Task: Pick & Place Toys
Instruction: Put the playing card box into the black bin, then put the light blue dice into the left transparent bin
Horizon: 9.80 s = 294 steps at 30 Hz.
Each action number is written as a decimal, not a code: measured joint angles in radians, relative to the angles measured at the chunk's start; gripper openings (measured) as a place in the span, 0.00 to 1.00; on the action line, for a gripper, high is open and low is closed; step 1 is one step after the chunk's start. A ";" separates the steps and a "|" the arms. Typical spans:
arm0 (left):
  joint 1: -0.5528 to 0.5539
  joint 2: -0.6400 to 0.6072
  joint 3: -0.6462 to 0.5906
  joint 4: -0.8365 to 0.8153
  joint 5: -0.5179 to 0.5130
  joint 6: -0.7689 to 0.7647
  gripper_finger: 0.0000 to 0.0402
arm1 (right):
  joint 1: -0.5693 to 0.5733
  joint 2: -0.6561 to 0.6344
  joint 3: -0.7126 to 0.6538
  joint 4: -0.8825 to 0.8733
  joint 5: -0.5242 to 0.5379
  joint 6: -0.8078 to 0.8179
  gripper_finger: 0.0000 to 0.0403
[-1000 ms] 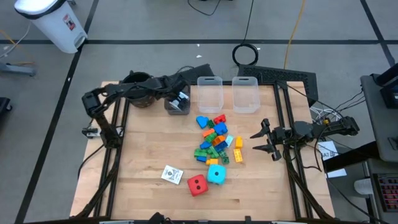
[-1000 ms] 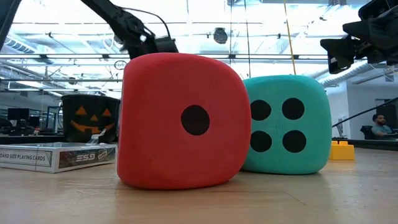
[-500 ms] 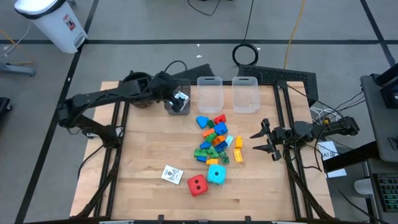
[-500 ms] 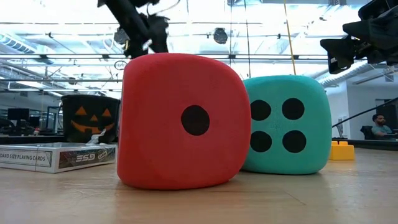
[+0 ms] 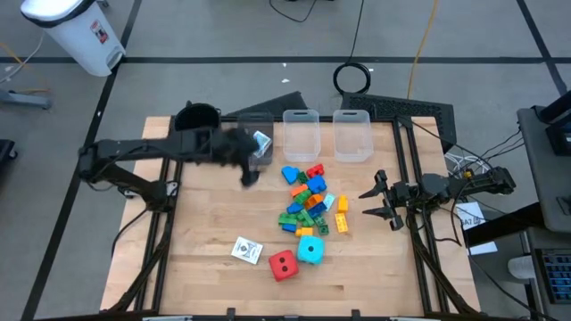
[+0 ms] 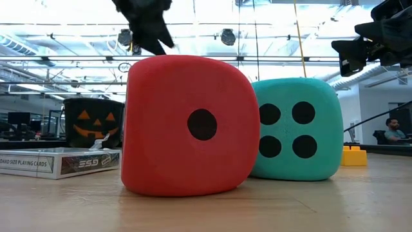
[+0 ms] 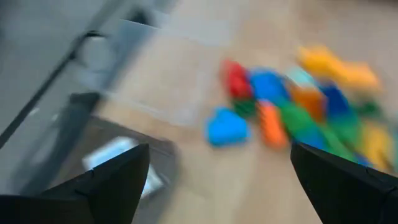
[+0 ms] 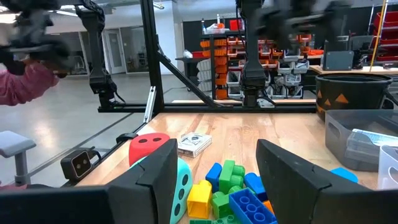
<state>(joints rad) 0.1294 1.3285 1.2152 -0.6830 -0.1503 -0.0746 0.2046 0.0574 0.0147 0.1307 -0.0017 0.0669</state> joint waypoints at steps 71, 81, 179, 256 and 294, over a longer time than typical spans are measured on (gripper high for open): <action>-0.459 0.406 -0.123 -0.251 0.099 -0.299 0.98 | 0.000 0.000 0.000 0.000 0.000 0.000 0.46; -0.484 0.391 -0.176 -0.186 0.158 -0.345 0.98 | 0.000 0.000 0.000 0.000 0.000 0.000 0.47; 0.228 0.041 -0.161 0.129 -0.218 -0.398 0.75 | 0.000 0.000 0.000 0.000 0.000 0.000 0.46; -0.232 -0.750 -0.830 0.692 -0.208 -0.090 0.76 | 0.000 0.000 0.000 0.000 0.000 0.000 0.47; -0.145 -1.254 -1.200 0.716 0.071 -0.136 0.78 | 0.038 0.138 -0.001 0.397 -0.016 0.173 0.48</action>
<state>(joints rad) -0.0158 0.0746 0.0154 0.0331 -0.0795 -0.2106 0.2430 0.1954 0.0139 0.5272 -0.0179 0.2396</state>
